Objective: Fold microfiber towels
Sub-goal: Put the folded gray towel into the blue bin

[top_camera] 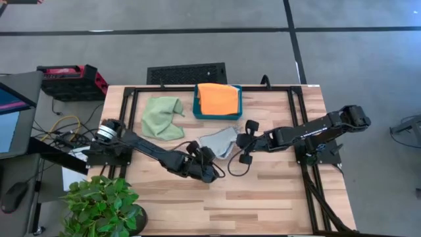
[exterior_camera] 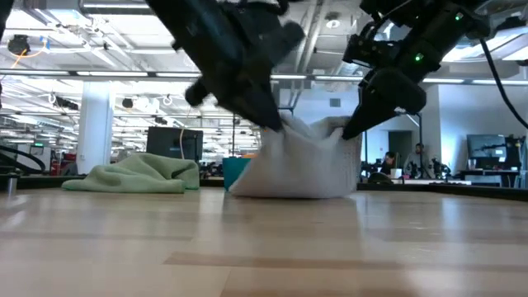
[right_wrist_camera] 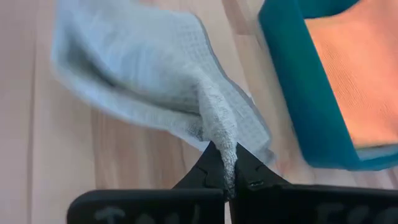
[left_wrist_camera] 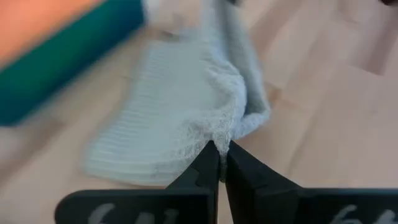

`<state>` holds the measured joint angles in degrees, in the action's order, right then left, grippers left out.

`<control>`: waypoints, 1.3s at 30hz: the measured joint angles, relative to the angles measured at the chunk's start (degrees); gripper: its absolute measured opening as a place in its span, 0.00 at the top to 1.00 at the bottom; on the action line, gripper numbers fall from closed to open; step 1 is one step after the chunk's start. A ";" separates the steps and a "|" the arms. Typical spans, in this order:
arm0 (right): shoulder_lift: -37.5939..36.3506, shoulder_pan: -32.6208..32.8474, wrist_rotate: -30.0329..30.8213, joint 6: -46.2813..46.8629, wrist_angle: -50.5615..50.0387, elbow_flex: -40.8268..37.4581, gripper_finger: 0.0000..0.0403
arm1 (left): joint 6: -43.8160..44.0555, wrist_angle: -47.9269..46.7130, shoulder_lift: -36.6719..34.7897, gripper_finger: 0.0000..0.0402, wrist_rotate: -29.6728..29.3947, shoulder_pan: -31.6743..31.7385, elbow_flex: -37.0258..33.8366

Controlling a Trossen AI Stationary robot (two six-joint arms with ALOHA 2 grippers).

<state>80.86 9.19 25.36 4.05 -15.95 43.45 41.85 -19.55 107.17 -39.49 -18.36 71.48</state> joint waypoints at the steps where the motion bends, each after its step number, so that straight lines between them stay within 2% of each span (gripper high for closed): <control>1: 0.00 0.23 0.04 -0.06 -1.34 0.72 0.97 | 0.03 -1.66 -1.19 1.00 -1.16 0.18 0.00; 4: -0.02 0.75 0.86 -1.68 -4.34 3.19 0.97 | -0.31 -4.53 -4.36 1.00 -4.38 1.21 0.02; 11: -0.02 -1.74 7.47 -9.54 -11.26 8.94 0.97 | -6.17 -8.11 -9.34 1.00 -8.03 6.57 0.02; 19: -0.02 -10.30 10.50 -20.29 -14.46 12.49 0.97 | -12.41 -8.85 -12.55 1.00 -8.46 14.31 0.03; 25: -0.02 -18.64 8.99 -28.49 -8.31 12.89 0.97 | -16.71 -8.55 -13.15 1.00 -7.61 20.18 0.04; 30: -0.02 -24.63 5.09 -35.84 -0.13 12.86 0.97 | -20.22 -7.27 -13.24 1.00 -7.86 25.30 0.04; 34: 0.02 -29.30 0.32 -38.19 3.16 12.84 0.97 | -24.69 -3.72 -13.43 1.00 -7.59 29.00 0.04; 39: 1.51 -35.10 -6.04 -39.17 6.43 12.82 0.97 | -27.56 -1.01 -13.43 1.00 0.14 33.95 0.04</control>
<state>82.37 -25.91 19.33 -35.11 -9.52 56.27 14.29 -20.56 93.73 -39.35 15.59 71.53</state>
